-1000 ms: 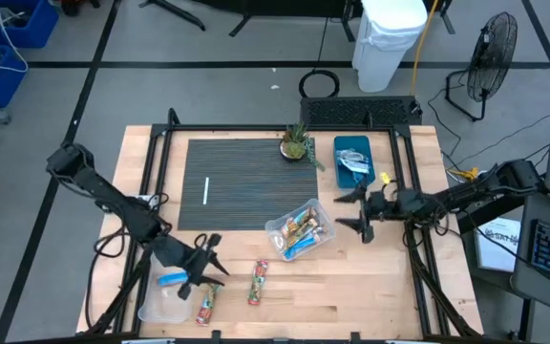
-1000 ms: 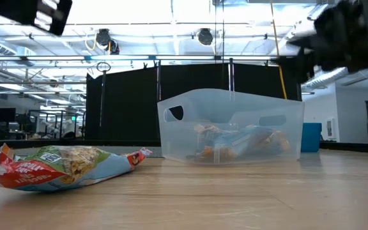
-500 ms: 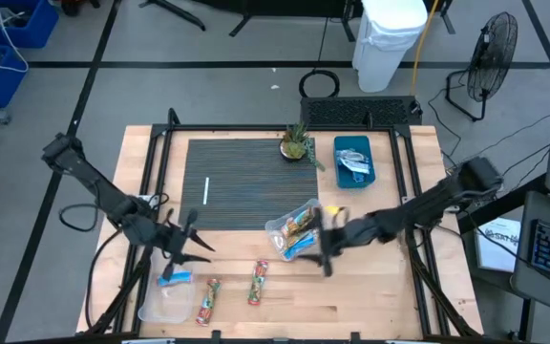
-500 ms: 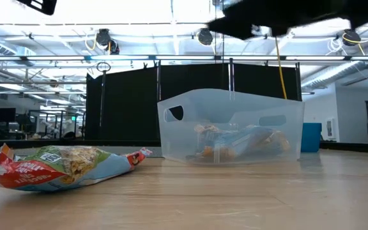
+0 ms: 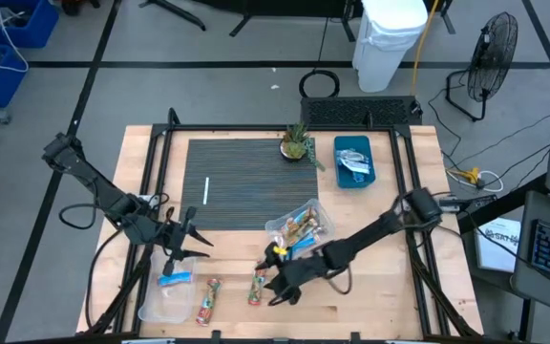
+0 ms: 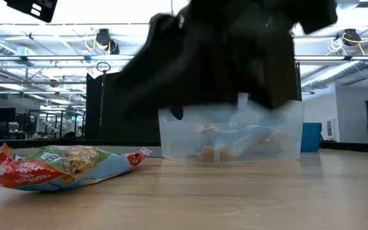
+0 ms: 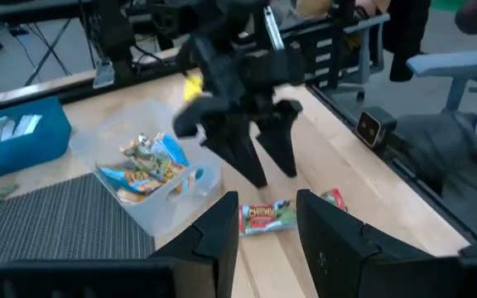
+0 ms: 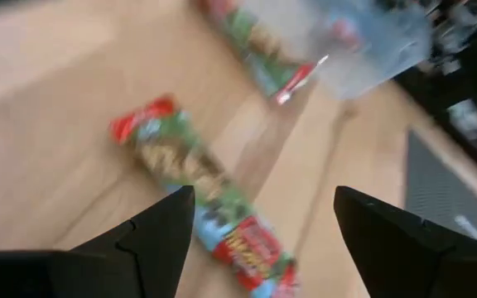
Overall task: Pick and place Granola Bars by type
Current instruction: Put the right red granola bar into the bottom transparent bin
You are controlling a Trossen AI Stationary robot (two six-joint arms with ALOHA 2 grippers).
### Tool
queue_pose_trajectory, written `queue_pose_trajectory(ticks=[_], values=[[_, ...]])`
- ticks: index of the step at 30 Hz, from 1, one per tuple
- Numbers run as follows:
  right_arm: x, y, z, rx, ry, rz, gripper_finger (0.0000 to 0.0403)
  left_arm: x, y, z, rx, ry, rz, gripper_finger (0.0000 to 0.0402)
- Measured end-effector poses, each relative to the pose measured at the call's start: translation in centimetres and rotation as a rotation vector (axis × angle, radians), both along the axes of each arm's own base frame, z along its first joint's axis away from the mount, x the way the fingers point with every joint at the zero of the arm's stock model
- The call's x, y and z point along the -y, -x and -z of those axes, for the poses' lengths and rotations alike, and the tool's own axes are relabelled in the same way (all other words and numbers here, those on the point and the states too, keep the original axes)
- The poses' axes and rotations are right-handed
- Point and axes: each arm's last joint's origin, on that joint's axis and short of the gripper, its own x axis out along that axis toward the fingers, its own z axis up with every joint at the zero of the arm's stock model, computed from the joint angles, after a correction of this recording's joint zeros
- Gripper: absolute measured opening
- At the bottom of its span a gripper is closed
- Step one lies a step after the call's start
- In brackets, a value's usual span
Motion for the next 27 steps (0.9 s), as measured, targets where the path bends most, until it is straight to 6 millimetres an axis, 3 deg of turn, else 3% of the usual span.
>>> queue_pose_trajectory(ticks=[7, 17, 21, 27], values=[[-0.3, -1.0, 2.3, -0.075, 0.051, -0.003, 0.0279, 0.0, 0.0, 0.0, -0.01, 0.015, -0.007, 0.0129], [2.2, -1.7, 3.1, -0.144, 0.015, 0.097, 0.0272, 0.0, 0.0, 0.0, -0.01, 0.016, -0.007, 0.0129], [3.3, -2.0, 3.2, -0.161, 0.005, 0.13, 0.0234, 0.0, 0.0, 0.0, -0.01, 0.016, -0.007, 0.0129], [3.4, -2.0, 3.3, -0.174, -0.002, 0.077, 0.0134, 0.0, 0.0, 0.1, -0.01, 0.015, -0.007, 0.0129]])
